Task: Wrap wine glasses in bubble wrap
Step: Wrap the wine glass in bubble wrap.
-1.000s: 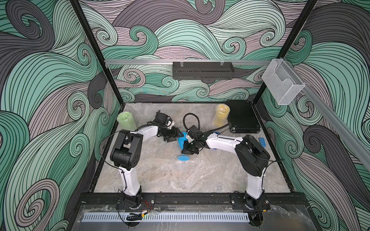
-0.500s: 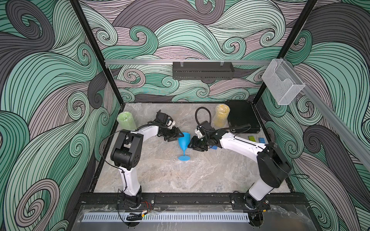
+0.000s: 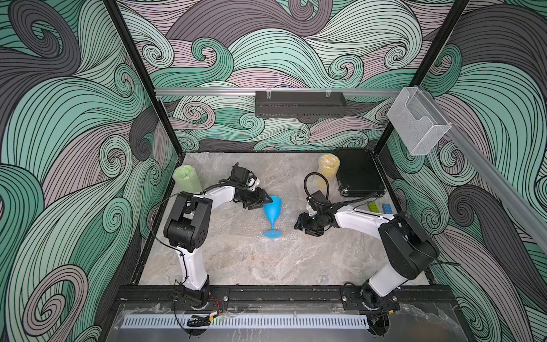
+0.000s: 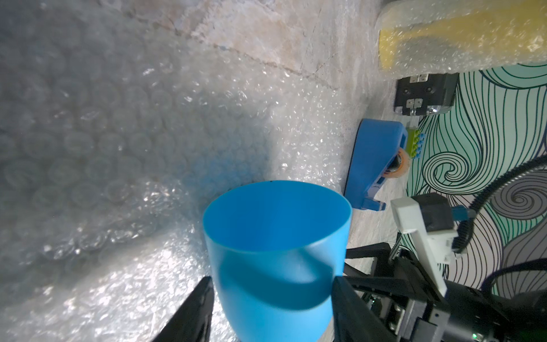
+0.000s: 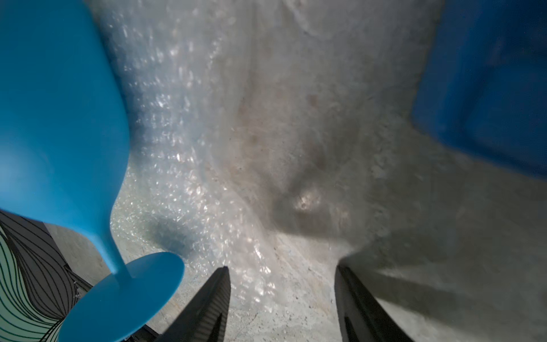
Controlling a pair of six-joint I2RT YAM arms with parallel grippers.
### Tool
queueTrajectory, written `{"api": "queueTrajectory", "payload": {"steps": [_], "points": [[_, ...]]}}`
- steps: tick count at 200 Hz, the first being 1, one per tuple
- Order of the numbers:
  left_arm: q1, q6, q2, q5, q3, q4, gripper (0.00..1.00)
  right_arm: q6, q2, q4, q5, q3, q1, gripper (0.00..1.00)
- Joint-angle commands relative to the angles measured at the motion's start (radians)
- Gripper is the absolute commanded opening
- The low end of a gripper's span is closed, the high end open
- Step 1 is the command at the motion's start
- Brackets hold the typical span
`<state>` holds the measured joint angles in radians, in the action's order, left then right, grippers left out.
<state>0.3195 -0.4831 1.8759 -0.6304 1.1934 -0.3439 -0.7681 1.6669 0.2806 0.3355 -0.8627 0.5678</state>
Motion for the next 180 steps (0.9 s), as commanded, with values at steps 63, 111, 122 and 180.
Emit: {"api": "queueTrajectory", "payload": {"steps": [63, 111, 122, 180], "points": [[0.018, 0.012, 0.042, 0.078, -0.021, -0.062, 0.59, -0.109, 0.123, -0.378, 0.178, 0.036, -0.009, 0.46], [0.019, 0.012, 0.036, 0.084, -0.025, -0.062, 0.59, -0.090, 0.042, -0.358, 0.206, 0.057, -0.008, 0.26], [0.017, 0.020, 0.030, 0.086, -0.019, -0.073, 0.59, -0.068, 0.023, -0.312, 0.197, 0.051, -0.007, 0.25], [0.018, 0.023, 0.032, 0.089, -0.020, -0.078, 0.59, -0.050, -0.036, -0.273, 0.163, 0.037, 0.023, 0.11]]}}
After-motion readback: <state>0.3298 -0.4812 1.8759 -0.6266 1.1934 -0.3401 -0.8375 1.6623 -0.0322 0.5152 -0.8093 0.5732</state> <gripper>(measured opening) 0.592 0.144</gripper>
